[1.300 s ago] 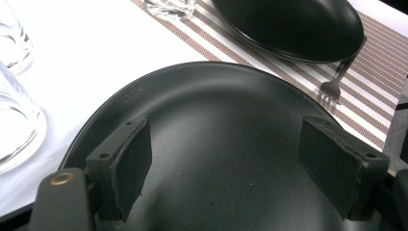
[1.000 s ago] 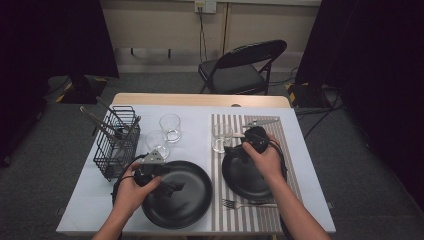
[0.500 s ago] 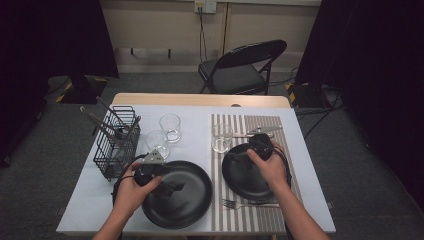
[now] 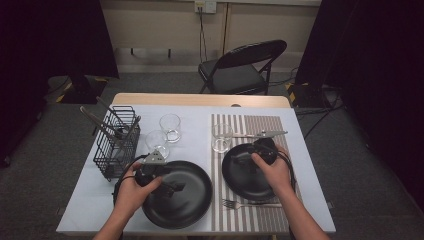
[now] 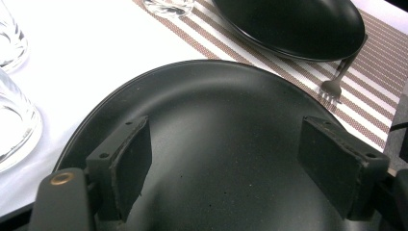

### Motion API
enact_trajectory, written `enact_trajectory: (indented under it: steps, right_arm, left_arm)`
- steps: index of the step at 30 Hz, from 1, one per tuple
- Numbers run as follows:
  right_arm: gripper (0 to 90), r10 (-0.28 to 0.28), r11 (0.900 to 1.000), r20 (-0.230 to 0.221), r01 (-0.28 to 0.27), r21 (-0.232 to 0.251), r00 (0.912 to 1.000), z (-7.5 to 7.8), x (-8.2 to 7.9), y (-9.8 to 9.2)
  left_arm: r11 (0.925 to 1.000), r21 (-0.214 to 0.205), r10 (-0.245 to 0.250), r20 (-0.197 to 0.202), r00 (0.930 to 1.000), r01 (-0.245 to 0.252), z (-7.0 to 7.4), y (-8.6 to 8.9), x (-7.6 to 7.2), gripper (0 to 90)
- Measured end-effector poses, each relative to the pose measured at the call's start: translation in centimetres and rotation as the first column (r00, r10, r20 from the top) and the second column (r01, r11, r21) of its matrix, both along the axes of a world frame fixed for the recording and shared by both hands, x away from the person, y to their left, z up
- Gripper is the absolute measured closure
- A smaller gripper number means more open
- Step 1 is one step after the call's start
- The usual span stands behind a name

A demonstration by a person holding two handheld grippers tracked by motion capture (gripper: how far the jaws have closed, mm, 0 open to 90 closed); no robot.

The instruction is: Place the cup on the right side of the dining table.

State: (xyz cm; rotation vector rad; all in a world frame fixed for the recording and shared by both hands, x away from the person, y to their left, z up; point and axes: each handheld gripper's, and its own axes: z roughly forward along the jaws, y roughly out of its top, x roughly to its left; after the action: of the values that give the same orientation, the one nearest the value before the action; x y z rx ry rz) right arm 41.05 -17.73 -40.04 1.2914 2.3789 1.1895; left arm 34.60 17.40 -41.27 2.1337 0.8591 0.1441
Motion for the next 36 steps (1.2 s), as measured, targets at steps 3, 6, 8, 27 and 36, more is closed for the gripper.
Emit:
enact_trajectory:
  steps: [3,6,8,27,36]
  right_arm:
    - [20.5,0.000,1.0000,0.000,0.000,0.006,1.0000,-0.1,-0.2,-0.2]
    - [20.5,0.002,1.0000,0.005,-0.002,-0.001,1.0000,-0.2,-0.4,-0.3]
    - [20.5,0.005,1.0000,0.007,-0.005,-0.001,1.0000,-0.2,-0.5,-0.4]
    - [20.8,-0.004,0.9997,0.004,0.004,0.023,1.0000,-0.8,-1.5,-1.2]
    - [20.8,-0.013,0.9998,0.009,0.013,0.017,0.9999,-1.0,-1.8,-1.7]
  left_arm:
    - [1.0000,-0.003,0.002,0.004,1.0000,-0.002,0.0,0.0,0.0,19.4]
    - [1.0000,-0.006,0.002,0.000,1.0000,-0.002,0.0,0.0,0.0,19.4]
    - [1.0000,-0.010,-0.001,-0.002,1.0000,0.001,0.0,0.0,0.0,19.5]
    - [1.0000,-0.001,-0.001,-0.001,1.0000,0.001,0.0,0.0,0.0,19.4]
    - [1.0000,0.001,-0.002,-0.002,1.0000,0.002,0.0,0.0,0.0,19.4]
